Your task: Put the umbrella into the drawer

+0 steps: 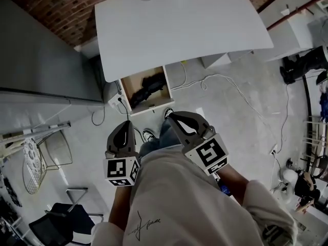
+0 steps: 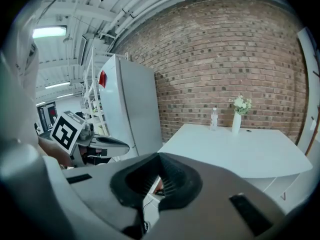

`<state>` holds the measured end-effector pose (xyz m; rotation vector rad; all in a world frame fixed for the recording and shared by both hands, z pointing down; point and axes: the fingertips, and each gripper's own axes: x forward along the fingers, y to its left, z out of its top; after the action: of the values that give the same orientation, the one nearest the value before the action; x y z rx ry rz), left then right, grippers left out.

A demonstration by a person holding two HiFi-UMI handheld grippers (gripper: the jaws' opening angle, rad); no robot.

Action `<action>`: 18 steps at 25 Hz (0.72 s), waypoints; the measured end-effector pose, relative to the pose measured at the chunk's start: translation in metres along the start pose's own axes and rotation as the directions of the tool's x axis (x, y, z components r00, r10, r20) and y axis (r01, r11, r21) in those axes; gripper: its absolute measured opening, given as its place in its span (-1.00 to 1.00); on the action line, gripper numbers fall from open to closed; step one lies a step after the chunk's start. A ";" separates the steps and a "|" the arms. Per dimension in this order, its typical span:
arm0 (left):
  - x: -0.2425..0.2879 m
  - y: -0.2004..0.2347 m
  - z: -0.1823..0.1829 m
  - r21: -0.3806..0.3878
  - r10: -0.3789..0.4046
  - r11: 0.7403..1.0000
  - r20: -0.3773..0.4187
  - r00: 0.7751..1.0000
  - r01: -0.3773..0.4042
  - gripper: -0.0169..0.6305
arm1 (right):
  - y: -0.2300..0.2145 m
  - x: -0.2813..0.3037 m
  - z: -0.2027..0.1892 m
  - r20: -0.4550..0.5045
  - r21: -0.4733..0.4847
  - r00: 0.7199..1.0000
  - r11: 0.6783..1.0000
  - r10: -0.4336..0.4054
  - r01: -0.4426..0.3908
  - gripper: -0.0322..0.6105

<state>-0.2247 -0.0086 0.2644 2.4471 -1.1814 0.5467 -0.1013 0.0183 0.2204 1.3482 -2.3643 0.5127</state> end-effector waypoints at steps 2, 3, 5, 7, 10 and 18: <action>-0.007 0.003 0.009 -0.005 -0.003 1.000 0.027 1.000 0.003 -0.89 | 0.005 -0.002 0.004 0.012 -0.008 1.000 1.000 -0.005 0.005 -0.87; -0.011 0.004 0.014 -0.007 -0.007 1.000 0.041 0.999 0.007 -0.89 | 0.007 -0.003 0.006 0.018 -0.010 1.000 1.000 -0.009 0.009 -0.87; -0.018 0.006 0.022 -0.014 -0.016 1.000 0.067 0.998 0.017 -0.89 | 0.010 -0.005 0.009 0.027 -0.013 0.999 1.000 -0.018 0.019 -0.87; -0.025 0.006 0.029 -0.023 -0.025 0.999 0.089 0.996 0.027 -0.89 | 0.013 -0.007 0.011 0.033 -0.016 0.999 0.999 -0.027 0.027 -0.87; -0.034 0.005 0.037 -0.041 -0.039 0.998 0.114 0.993 0.044 -0.89 | 0.014 -0.011 0.012 0.039 -0.022 0.998 0.999 -0.039 0.040 -0.87; -0.052 0.003 0.043 -0.066 -0.056 0.996 0.156 0.986 0.067 -0.89 | 0.024 -0.022 0.014 0.039 -0.044 0.997 0.997 -0.064 0.065 -0.87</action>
<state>-0.2495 0.0029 0.2022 2.4919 -1.1583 0.2969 -0.1135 0.0391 0.1949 1.4204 -2.3391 0.4163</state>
